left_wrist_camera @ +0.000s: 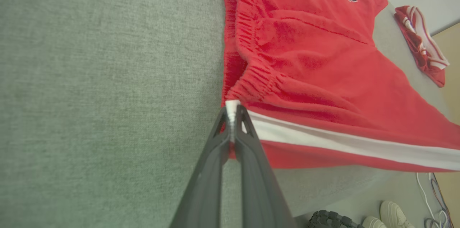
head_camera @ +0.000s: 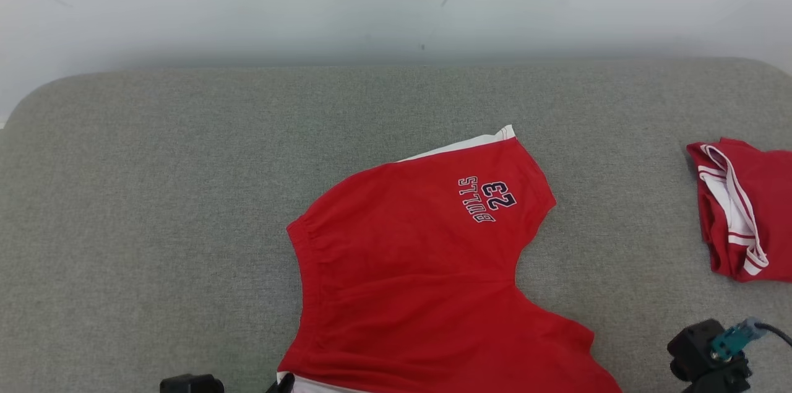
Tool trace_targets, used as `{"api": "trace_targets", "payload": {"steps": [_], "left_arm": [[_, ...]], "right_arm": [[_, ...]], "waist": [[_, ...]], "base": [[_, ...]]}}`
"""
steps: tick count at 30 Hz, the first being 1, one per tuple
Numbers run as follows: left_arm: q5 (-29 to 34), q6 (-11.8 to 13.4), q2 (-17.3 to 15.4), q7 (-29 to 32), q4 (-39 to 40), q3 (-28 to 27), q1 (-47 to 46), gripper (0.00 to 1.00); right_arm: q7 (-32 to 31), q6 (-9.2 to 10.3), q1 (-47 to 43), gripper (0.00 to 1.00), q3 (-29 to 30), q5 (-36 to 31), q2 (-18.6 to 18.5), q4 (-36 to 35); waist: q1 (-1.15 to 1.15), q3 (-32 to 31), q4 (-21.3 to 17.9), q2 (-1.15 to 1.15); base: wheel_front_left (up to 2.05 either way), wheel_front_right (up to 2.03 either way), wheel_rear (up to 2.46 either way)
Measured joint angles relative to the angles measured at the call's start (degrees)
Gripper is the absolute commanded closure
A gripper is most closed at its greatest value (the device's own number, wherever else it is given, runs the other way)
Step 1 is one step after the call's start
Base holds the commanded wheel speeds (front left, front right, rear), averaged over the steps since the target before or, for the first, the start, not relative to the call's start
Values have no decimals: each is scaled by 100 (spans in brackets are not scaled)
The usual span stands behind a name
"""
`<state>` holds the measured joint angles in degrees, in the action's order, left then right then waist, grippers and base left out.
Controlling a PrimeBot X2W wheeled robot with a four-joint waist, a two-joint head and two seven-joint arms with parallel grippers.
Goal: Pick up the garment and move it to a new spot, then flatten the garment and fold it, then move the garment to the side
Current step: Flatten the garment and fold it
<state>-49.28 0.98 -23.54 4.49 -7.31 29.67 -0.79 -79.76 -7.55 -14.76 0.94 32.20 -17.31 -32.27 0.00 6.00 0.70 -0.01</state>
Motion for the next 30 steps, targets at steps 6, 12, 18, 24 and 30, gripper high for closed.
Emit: {"api": "trace_targets", "payload": {"steps": [6,12,18,24,30], "left_arm": [[-88,43,119,-112,318,-113,-72,100],[-118,112,333,-52,480,-156,-565,100],[-19,202,616,32,234,-81,-1319,100],[90,250,1045,2,-442,-33,-2163,100],[343,364,1337,-254,-1147,-37,-2900,100]], "right_arm": [[890,0,944,100,-176,-167,-438,103],[1831,0,2123,100,-544,-339,-905,1073],[2867,0,3268,100,-879,-691,-1229,2271],[3689,-1,4124,100,-1220,-1138,-1158,3465],[4339,-1,4927,100,-1323,-1490,-834,4455]], "waist": [[0,78,43,1],[1,162,125,1],[1,315,307,1],[1,548,529,1],[2,822,699,2]], "base": [[0,0,0],[0,0,0],[0,0,0],[0,0,0],[0,0,0]]}}
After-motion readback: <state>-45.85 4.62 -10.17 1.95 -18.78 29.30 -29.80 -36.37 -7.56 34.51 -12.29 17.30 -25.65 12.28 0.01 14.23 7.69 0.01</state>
